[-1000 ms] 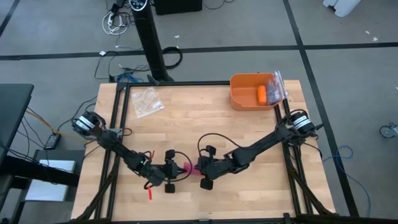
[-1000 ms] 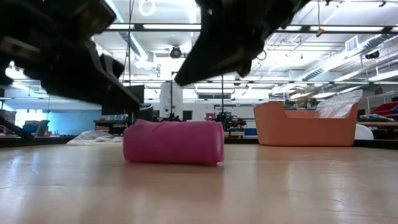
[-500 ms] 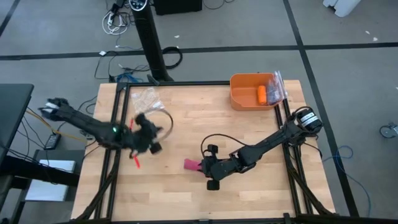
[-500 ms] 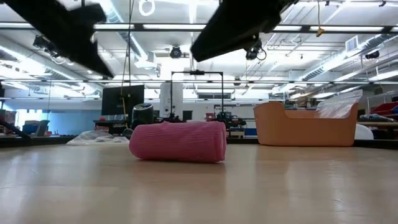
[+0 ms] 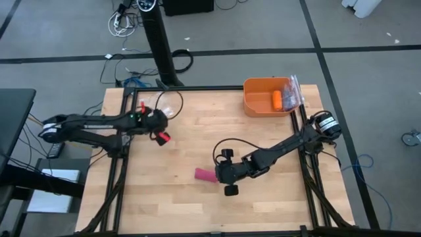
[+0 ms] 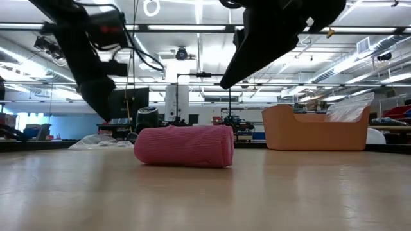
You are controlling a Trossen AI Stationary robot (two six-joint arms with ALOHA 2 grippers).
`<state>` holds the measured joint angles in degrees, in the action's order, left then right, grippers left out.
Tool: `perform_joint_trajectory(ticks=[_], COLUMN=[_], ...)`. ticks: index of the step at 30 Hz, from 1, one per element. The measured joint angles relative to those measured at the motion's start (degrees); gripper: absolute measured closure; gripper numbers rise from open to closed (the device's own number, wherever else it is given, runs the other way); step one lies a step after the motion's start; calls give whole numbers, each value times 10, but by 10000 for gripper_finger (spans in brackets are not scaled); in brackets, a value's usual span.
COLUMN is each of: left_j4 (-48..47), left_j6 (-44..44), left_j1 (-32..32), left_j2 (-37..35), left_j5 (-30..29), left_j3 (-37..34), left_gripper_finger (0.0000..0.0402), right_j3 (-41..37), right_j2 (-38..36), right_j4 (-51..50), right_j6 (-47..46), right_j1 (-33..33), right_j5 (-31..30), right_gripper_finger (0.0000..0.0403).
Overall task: Roll bandage
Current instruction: Open the transparent zip bag
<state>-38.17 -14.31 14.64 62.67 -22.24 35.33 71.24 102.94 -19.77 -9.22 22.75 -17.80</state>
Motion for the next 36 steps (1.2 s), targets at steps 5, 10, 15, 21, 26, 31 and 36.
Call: perform_joint_trajectory(ticks=[5,10,15,21,26,31,36], left_j4=[49,59,72,114,141,98,9], left_j6=[79,141,168,174,184,217,283], left_j1=[90,160,206,233,226,227,242], left_j2=[51,108,158,198,197,186,193], left_j5=[40,95,95,213,325,274,65], left_j3=[0,0,0,6,55,136,170], left_gripper_finger=[267,264,264,277,304,326,360], right_j3=[0,0,0,0,0,0,0], right_j2=[0,0,0,0,0,0,-4], right_j4=[-22,-50,-58,-75,-77,-88,-104], right_j6=[33,53,75,93,95,93,90], right_j1=[-8,-25,-43,-62,-68,-71,-73], right_j5=[14,17,46,74,86,91,91], right_gripper_finger=[295,295,296,298,298,298,298])
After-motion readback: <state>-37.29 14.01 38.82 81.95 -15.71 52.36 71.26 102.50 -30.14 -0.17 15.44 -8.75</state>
